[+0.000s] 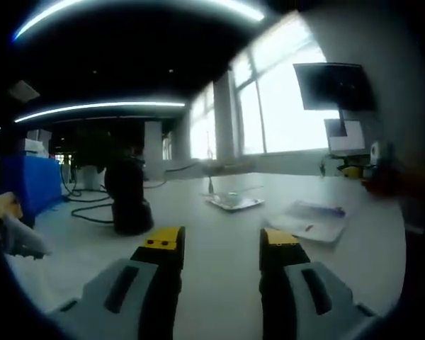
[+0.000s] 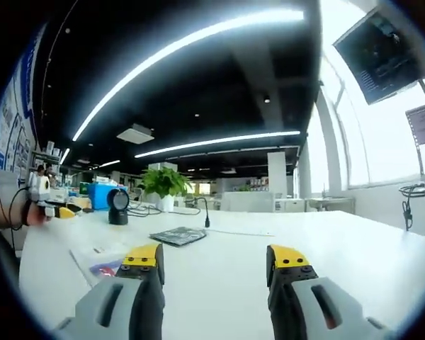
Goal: Clip sheet goods on table flip sheet goods clip sheet goods scan sheet goods put sheet goods back to table
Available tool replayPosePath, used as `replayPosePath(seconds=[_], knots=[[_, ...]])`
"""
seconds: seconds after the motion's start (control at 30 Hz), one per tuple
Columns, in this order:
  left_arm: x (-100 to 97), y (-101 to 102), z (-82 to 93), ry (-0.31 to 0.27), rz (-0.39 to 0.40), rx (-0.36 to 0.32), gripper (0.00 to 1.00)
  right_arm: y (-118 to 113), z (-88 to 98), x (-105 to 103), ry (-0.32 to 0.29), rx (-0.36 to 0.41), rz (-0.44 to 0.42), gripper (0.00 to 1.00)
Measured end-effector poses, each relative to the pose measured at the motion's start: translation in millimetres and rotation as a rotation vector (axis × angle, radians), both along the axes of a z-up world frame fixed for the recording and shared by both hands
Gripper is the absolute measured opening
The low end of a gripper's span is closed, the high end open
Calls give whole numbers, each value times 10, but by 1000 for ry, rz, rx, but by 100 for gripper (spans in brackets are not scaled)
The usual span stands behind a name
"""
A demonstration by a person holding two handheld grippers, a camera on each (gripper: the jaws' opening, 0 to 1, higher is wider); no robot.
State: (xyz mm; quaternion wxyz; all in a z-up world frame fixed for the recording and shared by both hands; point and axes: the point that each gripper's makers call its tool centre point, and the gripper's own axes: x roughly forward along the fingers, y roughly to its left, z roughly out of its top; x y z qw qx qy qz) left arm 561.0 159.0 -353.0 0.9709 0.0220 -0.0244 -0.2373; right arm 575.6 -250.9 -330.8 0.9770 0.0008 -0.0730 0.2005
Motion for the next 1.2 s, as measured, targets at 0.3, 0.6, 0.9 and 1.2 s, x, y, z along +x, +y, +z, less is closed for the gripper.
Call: replayPosePath(seconds=[0.3,0.6,0.9,1.2], knots=[[-9,6,25,-9,-7,-15,35,121,-53,-50,-13,-70,-3,55],[-22,-6,33,-13,-14,-14,35,224,-92,-82,4,-93,16,53],[-24,-15,23,-11,-15,-5,35,239,-88,-96,5,-86,16,51],[-8,-8,5,-9,-14,2,35,255,-115,-109,17,-95,9,44]])
